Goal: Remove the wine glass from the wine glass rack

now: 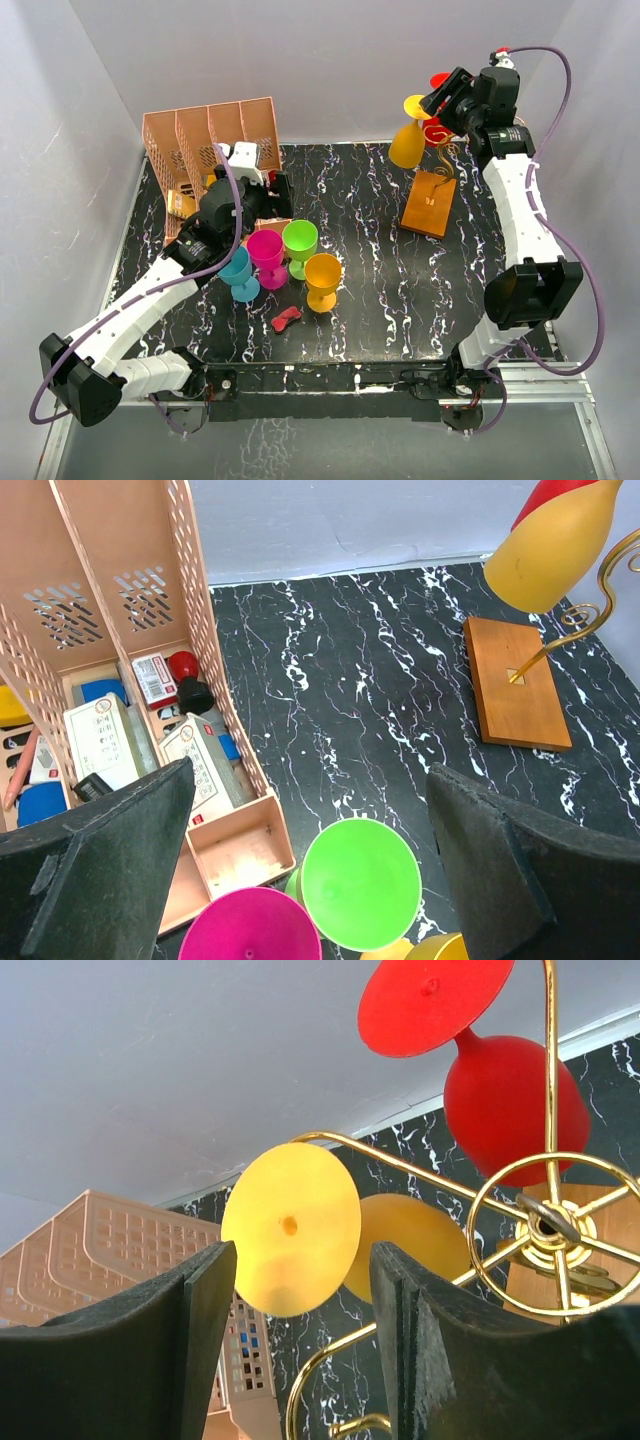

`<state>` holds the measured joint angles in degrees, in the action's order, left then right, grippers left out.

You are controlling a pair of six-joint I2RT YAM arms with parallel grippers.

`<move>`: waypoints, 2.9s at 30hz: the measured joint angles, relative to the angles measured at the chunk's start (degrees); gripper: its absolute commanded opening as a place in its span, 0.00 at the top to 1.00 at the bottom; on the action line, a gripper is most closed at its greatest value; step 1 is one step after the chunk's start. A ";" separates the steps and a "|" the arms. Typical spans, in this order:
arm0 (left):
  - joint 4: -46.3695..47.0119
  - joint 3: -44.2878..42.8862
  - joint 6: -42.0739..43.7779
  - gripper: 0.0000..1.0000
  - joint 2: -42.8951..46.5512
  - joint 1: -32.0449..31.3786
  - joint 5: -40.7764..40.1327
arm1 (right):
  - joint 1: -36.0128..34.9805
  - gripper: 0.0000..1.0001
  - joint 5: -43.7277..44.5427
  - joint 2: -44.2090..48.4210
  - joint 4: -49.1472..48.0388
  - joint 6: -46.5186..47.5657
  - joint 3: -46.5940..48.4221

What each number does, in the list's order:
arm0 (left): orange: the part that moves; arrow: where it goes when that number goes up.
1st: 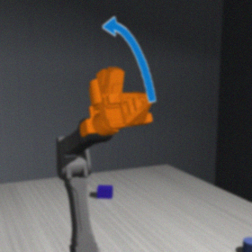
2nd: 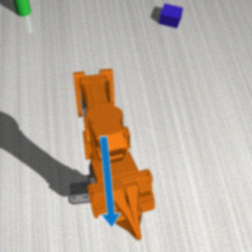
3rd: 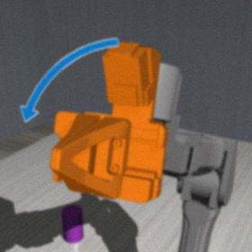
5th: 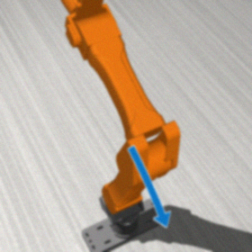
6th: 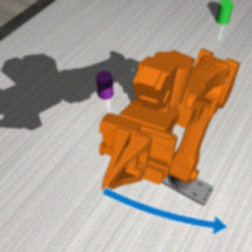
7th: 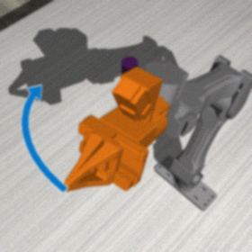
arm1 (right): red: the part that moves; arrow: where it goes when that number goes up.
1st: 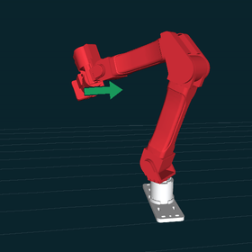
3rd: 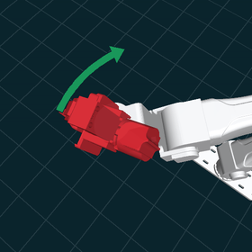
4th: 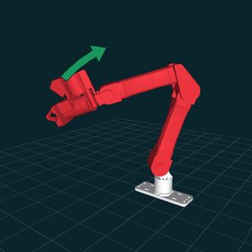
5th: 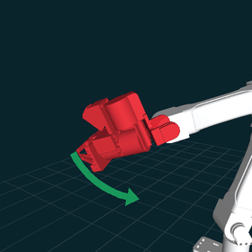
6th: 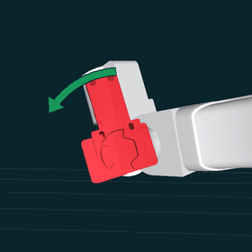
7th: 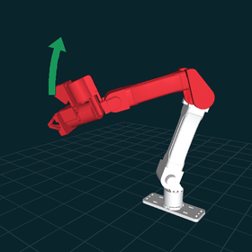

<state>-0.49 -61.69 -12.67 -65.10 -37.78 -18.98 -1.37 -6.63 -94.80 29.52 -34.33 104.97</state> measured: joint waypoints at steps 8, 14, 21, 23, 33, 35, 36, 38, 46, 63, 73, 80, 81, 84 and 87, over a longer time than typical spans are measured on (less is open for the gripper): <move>-0.02 0.00 0.00 0.03 -0.24 0.24 0.09 | 0.55 0.43 -1.05 -3.26 -0.72 -0.04 1.77; -0.04 0.00 0.00 0.03 -0.26 0.28 0.15 | 0.79 0.51 -2.29 -4.48 -1.05 -0.17 2.19; -0.04 0.00 -0.02 0.03 -0.26 0.55 0.17 | 0.79 0.63 -4.66 -4.90 -1.51 -0.96 2.19; -0.07 0.00 -0.02 0.03 -0.26 0.55 0.17 | 0.79 0.66 -5.25 -4.96 -1.55 -1.42 2.21; -0.11 0.00 -0.22 0.03 -0.26 0.59 0.37 | 1.01 0.78 -5.38 -4.94 -1.99 -3.32 2.21; -0.15 0.00 -0.22 0.03 -0.26 0.61 0.42 | 1.01 0.79 -5.05 -4.94 -2.16 -3.32 2.21; -0.20 0.00 -0.24 0.03 -0.26 0.61 0.42 | 1.01 0.79 -4.87 -4.94 -2.25 -3.32 2.21; -0.33 0.00 -0.24 0.03 -0.26 0.66 0.50 | 1.01 0.79 -4.44 -4.94 -2.36 -3.28 2.27; -0.44 0.00 -0.28 0.03 -0.44 0.72 0.76 | 1.01 0.79 -3.10 -4.55 -2.38 -3.28 2.49; -0.46 -0.02 -0.44 0.03 -1.11 1.11 1.16 | 4.46 0.92 -10.32 -1.57 -9.73 -15.52 -2.36; -0.46 -0.02 -0.83 0.03 -1.11 2.01 1.75 | 5.27 0.92 -17.79 -2.84 -14.32 -23.65 -2.86; -0.46 -0.02 -1.31 0.03 -1.11 2.69 2.32 | 5.60 0.92 -20.46 -4.46 -14.71 -26.38 -2.86; -0.46 -0.02 -1.42 0.03 -1.11 2.84 2.51 | 5.62 0.92 -20.61 -4.48 -14.71 -26.64 -2.86; -0.46 -0.02 -1.73 0.03 -1.11 3.37 3.17 | 5.62 0.92 -20.90 -4.48 -14.80 -27.19 -2.86; -0.44 -0.02 -2.23 0.03 -1.11 4.15 3.93 | 5.62 0.92 -20.81 -4.59 -14.82 -27.30 -2.86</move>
<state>-0.93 -61.71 -14.90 -66.22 -33.63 -15.05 4.25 -27.44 -99.39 14.70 -61.63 102.10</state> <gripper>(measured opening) 0.970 0.100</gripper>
